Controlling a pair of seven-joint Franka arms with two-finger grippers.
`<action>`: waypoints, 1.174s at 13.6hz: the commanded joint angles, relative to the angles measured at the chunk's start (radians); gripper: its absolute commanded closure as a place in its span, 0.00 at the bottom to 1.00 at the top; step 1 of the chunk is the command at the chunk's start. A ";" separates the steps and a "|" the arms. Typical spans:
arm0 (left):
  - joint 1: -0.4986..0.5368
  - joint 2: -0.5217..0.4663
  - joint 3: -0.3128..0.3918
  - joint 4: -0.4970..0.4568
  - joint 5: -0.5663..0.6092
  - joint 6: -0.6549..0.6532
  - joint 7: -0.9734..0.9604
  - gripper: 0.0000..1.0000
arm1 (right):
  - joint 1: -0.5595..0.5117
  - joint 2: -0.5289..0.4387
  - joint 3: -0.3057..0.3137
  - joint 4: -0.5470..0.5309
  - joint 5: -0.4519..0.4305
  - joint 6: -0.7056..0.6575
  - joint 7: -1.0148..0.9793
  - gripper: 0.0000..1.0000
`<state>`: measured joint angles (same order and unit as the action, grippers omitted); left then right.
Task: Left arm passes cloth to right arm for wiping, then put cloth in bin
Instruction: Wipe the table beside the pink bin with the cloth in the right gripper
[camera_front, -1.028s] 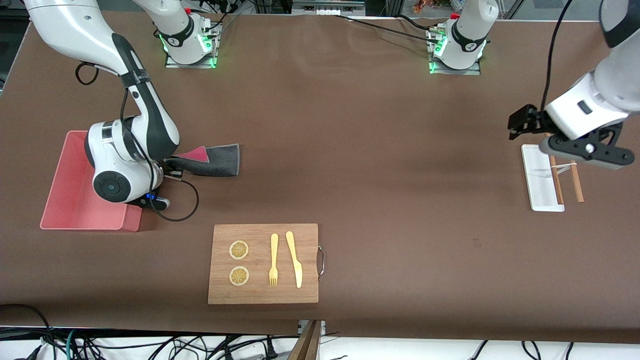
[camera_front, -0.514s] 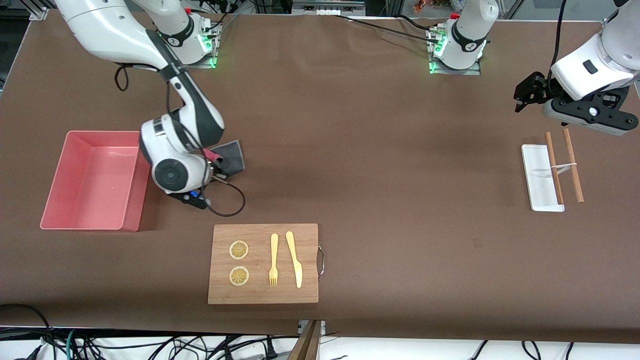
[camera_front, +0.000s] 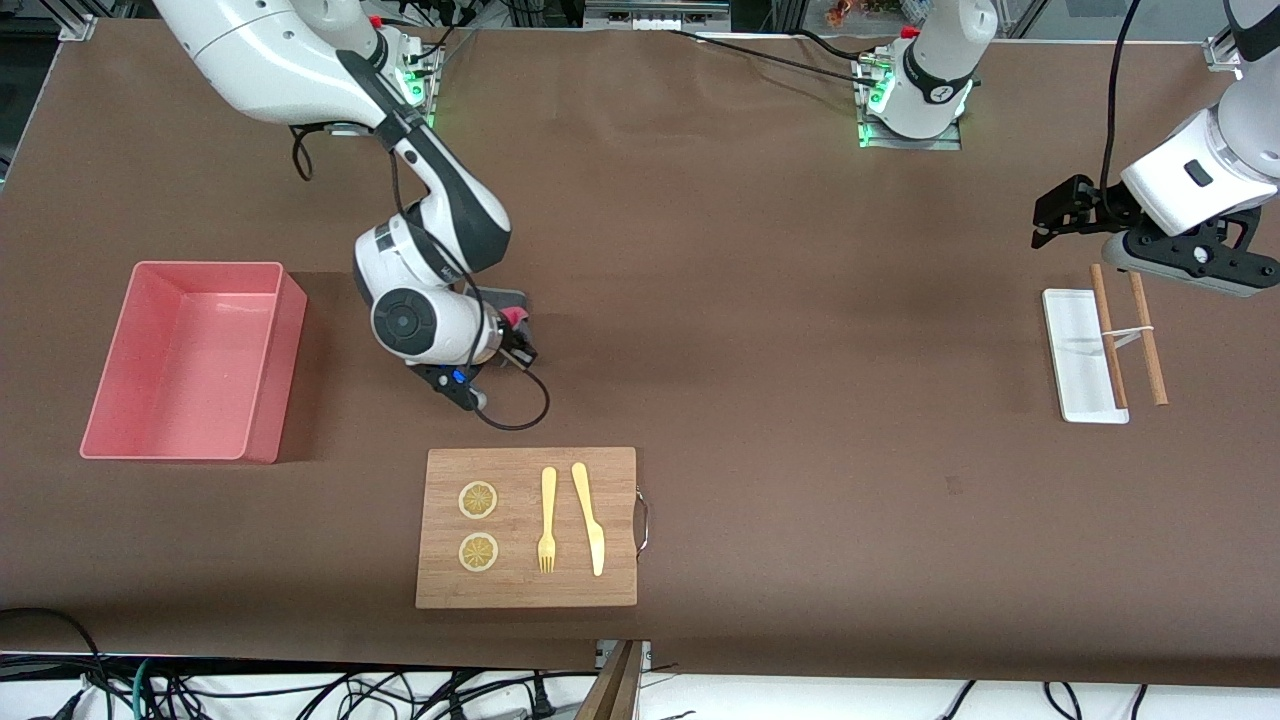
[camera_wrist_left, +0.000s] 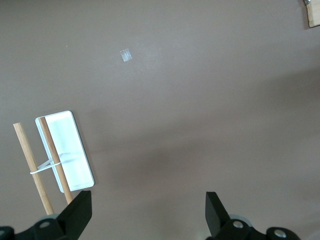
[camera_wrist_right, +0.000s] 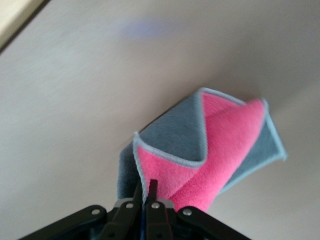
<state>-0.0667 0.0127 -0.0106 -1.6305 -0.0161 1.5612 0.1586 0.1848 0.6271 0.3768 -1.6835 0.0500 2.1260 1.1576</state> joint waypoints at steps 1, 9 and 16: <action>-0.013 -0.005 -0.005 -0.008 -0.002 0.010 -0.021 0.00 | 0.025 0.043 0.036 0.044 0.016 0.067 0.109 1.00; -0.012 0.027 -0.003 0.000 0.025 0.036 -0.036 0.00 | 0.013 0.057 0.076 0.047 -0.001 0.013 0.070 1.00; -0.011 0.104 -0.002 0.095 0.025 0.031 -0.022 0.00 | -0.059 0.007 -0.099 0.047 -0.002 -0.224 -0.339 1.00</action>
<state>-0.0791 0.0691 -0.0154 -1.6027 -0.0085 1.6010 0.1321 0.1358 0.6633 0.3274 -1.6337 0.0512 1.9694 0.9313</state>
